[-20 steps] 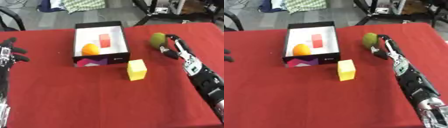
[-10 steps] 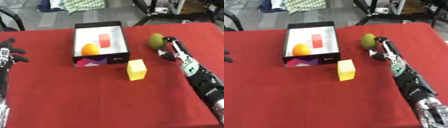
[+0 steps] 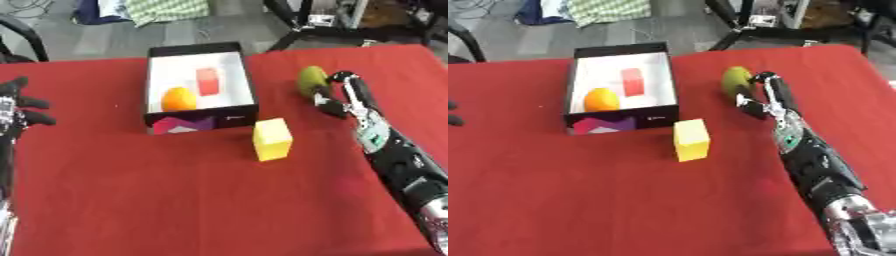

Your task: Pick up objects on the table and place them in the box.

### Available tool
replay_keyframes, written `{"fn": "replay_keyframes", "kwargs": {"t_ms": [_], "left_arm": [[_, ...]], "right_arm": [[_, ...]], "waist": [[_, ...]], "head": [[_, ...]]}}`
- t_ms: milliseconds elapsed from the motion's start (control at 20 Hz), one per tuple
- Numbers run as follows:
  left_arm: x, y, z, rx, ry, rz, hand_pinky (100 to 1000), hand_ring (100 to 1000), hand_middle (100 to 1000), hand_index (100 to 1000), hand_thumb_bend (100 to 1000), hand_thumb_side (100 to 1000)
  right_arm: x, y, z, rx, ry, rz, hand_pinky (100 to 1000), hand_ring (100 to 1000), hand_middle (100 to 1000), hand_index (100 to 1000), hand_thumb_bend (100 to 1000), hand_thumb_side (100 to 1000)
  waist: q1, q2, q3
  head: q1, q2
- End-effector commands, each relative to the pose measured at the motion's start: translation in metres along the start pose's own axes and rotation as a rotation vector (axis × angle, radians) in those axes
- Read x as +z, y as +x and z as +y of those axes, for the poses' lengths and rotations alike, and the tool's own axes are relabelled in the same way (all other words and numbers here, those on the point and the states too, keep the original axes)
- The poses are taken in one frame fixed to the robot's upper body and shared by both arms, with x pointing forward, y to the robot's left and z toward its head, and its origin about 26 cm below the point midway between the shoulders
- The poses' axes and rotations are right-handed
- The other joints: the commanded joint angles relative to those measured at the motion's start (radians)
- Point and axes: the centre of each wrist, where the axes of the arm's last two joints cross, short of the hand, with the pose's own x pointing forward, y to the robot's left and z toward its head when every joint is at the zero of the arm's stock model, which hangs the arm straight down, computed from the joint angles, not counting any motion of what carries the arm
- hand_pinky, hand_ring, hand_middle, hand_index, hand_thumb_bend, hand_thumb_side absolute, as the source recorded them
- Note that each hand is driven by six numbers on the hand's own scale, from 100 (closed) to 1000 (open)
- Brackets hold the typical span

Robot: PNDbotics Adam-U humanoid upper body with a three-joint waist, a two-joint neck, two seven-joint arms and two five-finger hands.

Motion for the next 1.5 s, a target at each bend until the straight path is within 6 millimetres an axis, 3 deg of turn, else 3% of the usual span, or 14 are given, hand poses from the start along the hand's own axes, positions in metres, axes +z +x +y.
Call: {"fn": "replay_keyframes", "kwargs": {"t_ms": [50,300,700,1000,1150,1300,1400,1450,1500], "left_arm": [[-0.002,0.005,0.001,0.001,0.000,-0.020,730,497,552,889,135,934],[-0.002,0.004,0.002,0.006,0.003,-0.017,731,497,552,888,134,935],[-0.001,0.003,0.002,0.009,0.005,-0.012,736,497,552,888,132,936],[-0.001,0.003,0.002,0.009,0.004,-0.011,739,498,552,889,129,938],[-0.001,0.003,0.000,0.015,-0.008,-0.014,739,498,553,889,128,939],[-0.001,0.003,0.000,0.015,-0.008,-0.014,741,499,554,890,127,940],[-0.001,0.003,0.000,0.015,-0.008,-0.014,741,499,549,890,125,941],[-0.001,0.003,0.000,0.014,-0.008,-0.013,741,499,549,890,129,939],[-0.001,0.003,0.000,0.014,-0.008,-0.013,741,499,549,890,128,939]], "right_arm": [[-0.011,0.008,-0.014,-0.025,-0.077,-0.037,957,790,649,293,100,374],[-0.022,0.025,-0.026,-0.081,-0.093,-0.141,954,776,636,263,100,419],[-0.042,0.081,-0.042,-0.183,0.007,-0.386,959,773,632,259,100,434],[-0.045,0.092,-0.047,-0.213,0.041,-0.413,963,775,636,261,100,439],[-0.050,0.130,-0.034,-0.242,0.091,-0.530,963,775,636,260,100,440],[-0.050,0.148,-0.029,-0.253,0.137,-0.592,960,775,638,261,100,437],[-0.051,0.150,-0.030,-0.236,0.159,-0.607,962,790,663,335,100,420],[-0.051,0.149,-0.031,-0.220,0.170,-0.609,966,799,675,407,100,328],[-0.050,0.146,-0.031,-0.202,0.181,-0.602,973,811,699,490,100,387]], "waist": [[0.004,-0.011,0.002],[0.001,-0.014,0.000],[-0.001,-0.018,0.003],[-0.002,-0.019,0.004],[-0.003,-0.017,0.016],[-0.005,-0.016,0.014],[-0.006,-0.016,0.014],[-0.006,-0.016,0.013],[-0.006,-0.017,0.013]], "head": [[0.000,-0.002],[0.000,-0.002],[-0.025,-0.002],[-0.034,-0.002],[-0.061,-0.002],[-0.071,-0.002],[-0.073,-0.002],[-0.074,-0.002],[-0.074,-0.002]]}}
